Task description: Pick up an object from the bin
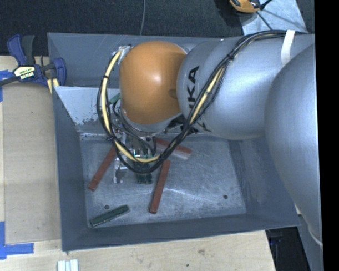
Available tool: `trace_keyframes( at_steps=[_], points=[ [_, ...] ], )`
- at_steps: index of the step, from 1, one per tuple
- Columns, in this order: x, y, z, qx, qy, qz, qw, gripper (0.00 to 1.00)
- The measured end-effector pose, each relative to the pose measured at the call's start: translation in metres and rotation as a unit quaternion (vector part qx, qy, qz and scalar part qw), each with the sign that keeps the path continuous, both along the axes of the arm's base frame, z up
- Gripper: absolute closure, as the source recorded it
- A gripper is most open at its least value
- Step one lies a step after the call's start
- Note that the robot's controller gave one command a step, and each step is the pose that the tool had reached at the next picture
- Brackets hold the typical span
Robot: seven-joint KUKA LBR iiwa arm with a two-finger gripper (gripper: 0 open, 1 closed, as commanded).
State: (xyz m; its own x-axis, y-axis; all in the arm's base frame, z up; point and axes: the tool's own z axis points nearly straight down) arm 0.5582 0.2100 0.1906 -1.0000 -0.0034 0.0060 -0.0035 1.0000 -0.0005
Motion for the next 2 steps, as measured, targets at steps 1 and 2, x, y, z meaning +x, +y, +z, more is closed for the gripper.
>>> trace_keyframes(
  at_steps=[1, 2],
  points=[
    [0.0021, -0.0011, 0.005, 0.001, -0.0042, -0.002, 1.0, 0.0],
    [0.0062, -0.0007, -0.005, 0.003, -0.0085, 0.0, 1.0, 0.0]
  ],
)
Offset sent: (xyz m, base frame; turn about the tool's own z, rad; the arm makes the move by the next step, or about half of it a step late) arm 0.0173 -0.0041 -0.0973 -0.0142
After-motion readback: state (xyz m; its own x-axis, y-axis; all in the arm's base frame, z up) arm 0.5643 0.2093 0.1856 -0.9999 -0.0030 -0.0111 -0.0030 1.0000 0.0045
